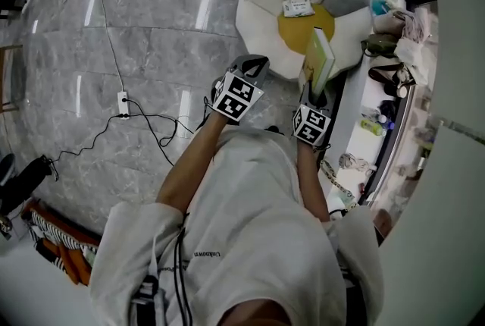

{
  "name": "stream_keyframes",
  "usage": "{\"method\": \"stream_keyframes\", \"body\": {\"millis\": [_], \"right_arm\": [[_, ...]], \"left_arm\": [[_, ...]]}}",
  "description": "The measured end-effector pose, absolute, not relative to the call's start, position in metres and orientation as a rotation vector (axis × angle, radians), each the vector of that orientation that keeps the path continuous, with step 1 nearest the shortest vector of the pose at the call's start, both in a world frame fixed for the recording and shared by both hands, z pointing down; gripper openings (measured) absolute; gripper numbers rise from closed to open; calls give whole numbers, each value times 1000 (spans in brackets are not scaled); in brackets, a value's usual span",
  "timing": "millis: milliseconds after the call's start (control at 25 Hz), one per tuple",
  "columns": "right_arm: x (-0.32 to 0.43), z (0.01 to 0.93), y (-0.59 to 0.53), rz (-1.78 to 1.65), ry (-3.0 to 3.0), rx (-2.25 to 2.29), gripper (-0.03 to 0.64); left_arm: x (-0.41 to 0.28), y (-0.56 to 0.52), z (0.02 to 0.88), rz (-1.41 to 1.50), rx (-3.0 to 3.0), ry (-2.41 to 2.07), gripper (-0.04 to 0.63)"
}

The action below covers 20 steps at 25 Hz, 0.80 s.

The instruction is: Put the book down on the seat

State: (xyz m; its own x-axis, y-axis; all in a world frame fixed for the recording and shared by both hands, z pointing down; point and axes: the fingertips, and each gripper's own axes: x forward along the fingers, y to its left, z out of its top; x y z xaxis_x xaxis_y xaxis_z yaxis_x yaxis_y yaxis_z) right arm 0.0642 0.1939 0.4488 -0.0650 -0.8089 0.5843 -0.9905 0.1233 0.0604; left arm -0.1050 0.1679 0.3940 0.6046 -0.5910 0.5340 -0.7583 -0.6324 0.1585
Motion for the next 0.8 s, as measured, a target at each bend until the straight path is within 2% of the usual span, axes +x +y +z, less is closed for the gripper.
{"method": "stream_keyframes", "body": {"millis": [480, 800], "right_arm": [[-17, 423, 133, 340, -1960, 1623, 135], [-46, 415, 103, 388, -1985, 1599, 135]], "left_arm": [[-201, 120, 380, 337, 2404, -1185, 8], [-250, 111, 385, 257, 2306, -1268, 8]]}}
